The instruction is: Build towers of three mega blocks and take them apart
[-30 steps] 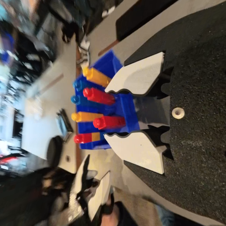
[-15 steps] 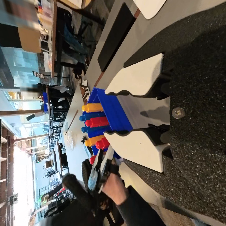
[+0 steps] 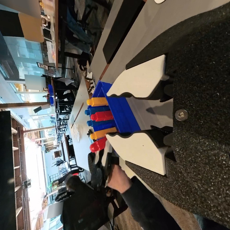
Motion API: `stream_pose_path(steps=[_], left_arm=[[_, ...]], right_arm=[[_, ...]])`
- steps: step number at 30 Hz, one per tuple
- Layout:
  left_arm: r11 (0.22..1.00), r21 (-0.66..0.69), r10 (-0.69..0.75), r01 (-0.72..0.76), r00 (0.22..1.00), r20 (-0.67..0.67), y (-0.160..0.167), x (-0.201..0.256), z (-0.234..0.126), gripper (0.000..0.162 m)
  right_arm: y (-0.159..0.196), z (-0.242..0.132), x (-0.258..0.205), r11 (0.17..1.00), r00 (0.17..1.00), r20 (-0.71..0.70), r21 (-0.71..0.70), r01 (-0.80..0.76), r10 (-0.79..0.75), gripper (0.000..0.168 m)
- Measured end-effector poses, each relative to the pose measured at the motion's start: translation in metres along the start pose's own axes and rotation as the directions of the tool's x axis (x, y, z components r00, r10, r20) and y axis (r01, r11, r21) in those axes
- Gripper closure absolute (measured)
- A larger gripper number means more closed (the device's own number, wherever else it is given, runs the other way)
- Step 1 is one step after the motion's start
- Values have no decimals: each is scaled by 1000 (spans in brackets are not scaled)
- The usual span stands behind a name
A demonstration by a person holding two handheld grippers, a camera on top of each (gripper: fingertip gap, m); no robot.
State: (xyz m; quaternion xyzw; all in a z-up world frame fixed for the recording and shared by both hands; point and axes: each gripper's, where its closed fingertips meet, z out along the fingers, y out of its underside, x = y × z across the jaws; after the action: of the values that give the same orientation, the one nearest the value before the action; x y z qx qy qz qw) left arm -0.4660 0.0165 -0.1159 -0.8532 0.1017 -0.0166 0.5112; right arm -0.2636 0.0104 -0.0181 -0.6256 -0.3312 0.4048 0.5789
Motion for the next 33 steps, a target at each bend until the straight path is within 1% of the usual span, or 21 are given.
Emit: stream_pose_path(steps=[1,3,5,6,8,10,12,14,16,19,20,23,24,25,26,28,29,30,31,32,33], left_arm=[[999,48,16,-17,1000,14,-11,0,-10,124],[988,144,57,-55,998,-4,-33,9,-32,124],[968,222,136,-114,987,-85,-53,32,-53,124],[960,239,180,-146,976,-126,-59,45,-60,124],[941,250,275,-227,944,-181,-64,68,-70,124],[907,263,393,-328,883,-256,-63,97,-76,124],[873,258,477,-414,836,-273,-61,118,-75,124],[834,260,547,-486,787,-286,-60,138,-71,124],[804,260,592,-534,754,-283,-61,156,-64,124],[759,273,649,-591,723,-237,-67,180,-52,124],[747,276,662,-605,715,-225,-68,187,-49,125],[719,272,692,-640,694,-199,-71,205,-38,125],[710,269,702,-651,687,-190,-72,210,-34,124],[701,270,710,-660,680,-183,-73,214,-31,124],[696,277,715,-662,676,-180,-74,218,-29,124],[696,319,711,-643,680,-180,-78,227,-25,124],[705,369,695,-606,693,-190,-83,234,-25,120],[719,429,670,-547,709,-218,-89,242,-27,79],[737,454,645,-501,722,-252,-91,247,-26,56],[752,435,632,-496,730,-261,-90,246,-19,48],[748,411,641,-520,726,-249,-87,244,-12,49]], right_arm=[[-2,-1,-1,1000,1000,4,6,5,-5,116],[-8,-4,-7,1000,999,30,20,21,-22,118],[-13,-7,-15,999,996,68,22,48,-49,117],[-15,-8,-19,998,994,89,13,69,-70,117],[-17,-10,-33,993,981,158,-17,116,-112,117],[-20,-13,-53,987,956,259,-44,153,-136,117],[-17,-14,-72,976,927,344,-102,194,-148,117],[-10,-15,-80,954,914,363,-162,251,-178,114],[-8,-15,-81,944,924,316,-172,281,-217,113],[-2,-16,-68,933,954,186,-230,275,-236,114],[2,-17,-62,932,962,153,-254,259,-225,113],[8,-22,-57,945,982,130,-280,172,-140,113],[10,-25,-52,941,986,97,-299,156,-133,114],[13,-27,-44,935,988,53,-319,156,-146,121],[13,-30,-39,932,986,24,-324,162,-164,124],[11,-36,-32,933,983,-11,-315,172,-185,126],[9,-40,-26,935,980,-36,-308,178,-198,129],[8,-46,-19,936,977,-66,-304,176,-205,129],[7,-51,-12,942,978,-84,-293,161,-193,130],[6,-56,-9,954,984,-84,-273,127,-155,130],[5,-60,-7,966,992,-70,-246,82,-102,130]])
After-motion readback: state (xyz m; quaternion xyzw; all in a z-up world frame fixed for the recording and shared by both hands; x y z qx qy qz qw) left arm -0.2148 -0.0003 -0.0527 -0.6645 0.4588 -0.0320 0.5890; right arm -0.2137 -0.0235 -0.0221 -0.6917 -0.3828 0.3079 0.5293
